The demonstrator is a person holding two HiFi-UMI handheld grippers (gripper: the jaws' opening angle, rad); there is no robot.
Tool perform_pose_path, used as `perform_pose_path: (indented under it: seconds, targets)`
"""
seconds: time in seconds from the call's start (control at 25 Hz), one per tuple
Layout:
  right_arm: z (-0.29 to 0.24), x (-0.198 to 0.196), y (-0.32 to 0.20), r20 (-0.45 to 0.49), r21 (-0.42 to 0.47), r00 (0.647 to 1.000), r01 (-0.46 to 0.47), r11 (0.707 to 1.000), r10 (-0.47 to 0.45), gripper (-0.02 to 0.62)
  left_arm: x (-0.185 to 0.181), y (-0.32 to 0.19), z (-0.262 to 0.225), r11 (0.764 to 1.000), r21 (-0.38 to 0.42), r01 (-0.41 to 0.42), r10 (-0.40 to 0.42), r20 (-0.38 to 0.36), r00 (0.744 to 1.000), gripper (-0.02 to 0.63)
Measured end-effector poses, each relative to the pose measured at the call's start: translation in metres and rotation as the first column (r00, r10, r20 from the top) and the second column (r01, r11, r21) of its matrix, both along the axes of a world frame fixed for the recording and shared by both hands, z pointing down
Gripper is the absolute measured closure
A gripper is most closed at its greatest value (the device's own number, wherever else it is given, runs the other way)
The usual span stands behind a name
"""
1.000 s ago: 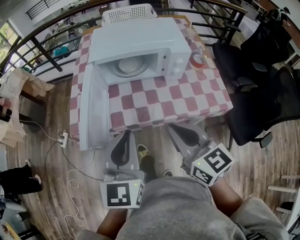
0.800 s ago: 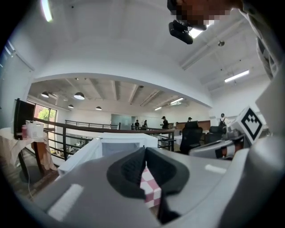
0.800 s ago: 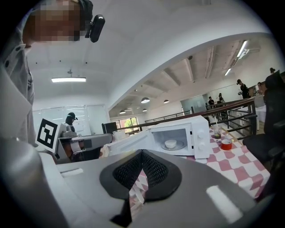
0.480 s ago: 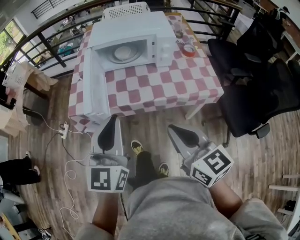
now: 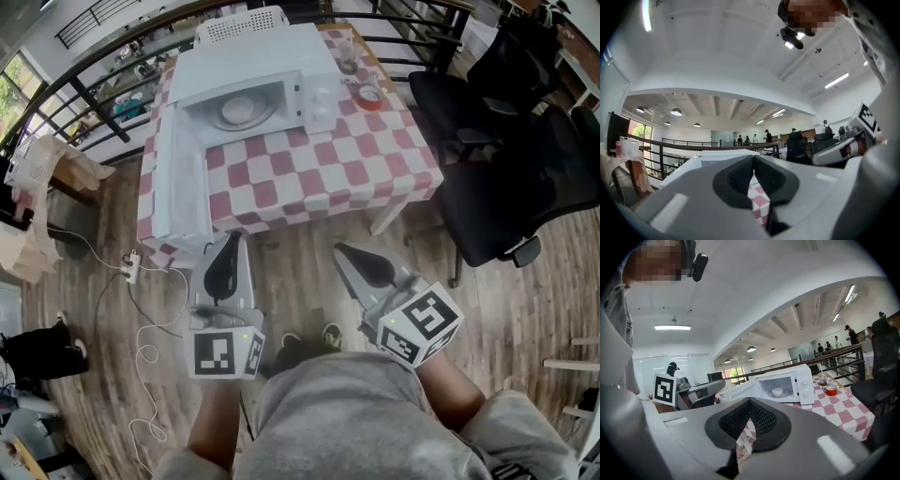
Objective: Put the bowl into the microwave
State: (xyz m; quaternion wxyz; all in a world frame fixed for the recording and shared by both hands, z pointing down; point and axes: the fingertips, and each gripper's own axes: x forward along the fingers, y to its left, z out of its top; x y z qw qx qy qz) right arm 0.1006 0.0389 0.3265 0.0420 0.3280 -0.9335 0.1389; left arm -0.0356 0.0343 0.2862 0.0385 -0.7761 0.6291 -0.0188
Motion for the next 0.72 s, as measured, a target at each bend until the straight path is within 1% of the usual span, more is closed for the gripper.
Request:
perform_pose_path:
  seconds: [0.2,0.36,0.56,0.72]
  targets:
    - [-0.003,-0.013,-0.005,-0.025,-0.003,0.999,-0.037,0.999,0.037,0.6,-0.009,-0.003,0.003,0.999,-0.031,-0.032,0.032,-0.025,0.999,0.595]
    - [-0.003,-0.026,-0.001,-0.055,0.004,0.997,-0.055,0.998,0.055,0.6,-0.017,-0.003,0.005,0.998,-0.04,-0.05,0.049,-0.027,0.998,0.595]
    - [-0.005,-0.036,0.0,-0.048,0.01,0.997,-0.062,0.998,0.062,0.6,-0.027,-0.005,0.007,0.997,-0.042,-0.06,0.059,-0.017,0.998,0.595]
    - [-0.007,-0.037,-0.001,-0.05,0.017,0.996,-0.075,0.997,0.076,0.6,-0.034,-0.007,0.008,0.998,-0.039,-0.056,0.056,-0.016,0.998,0.595]
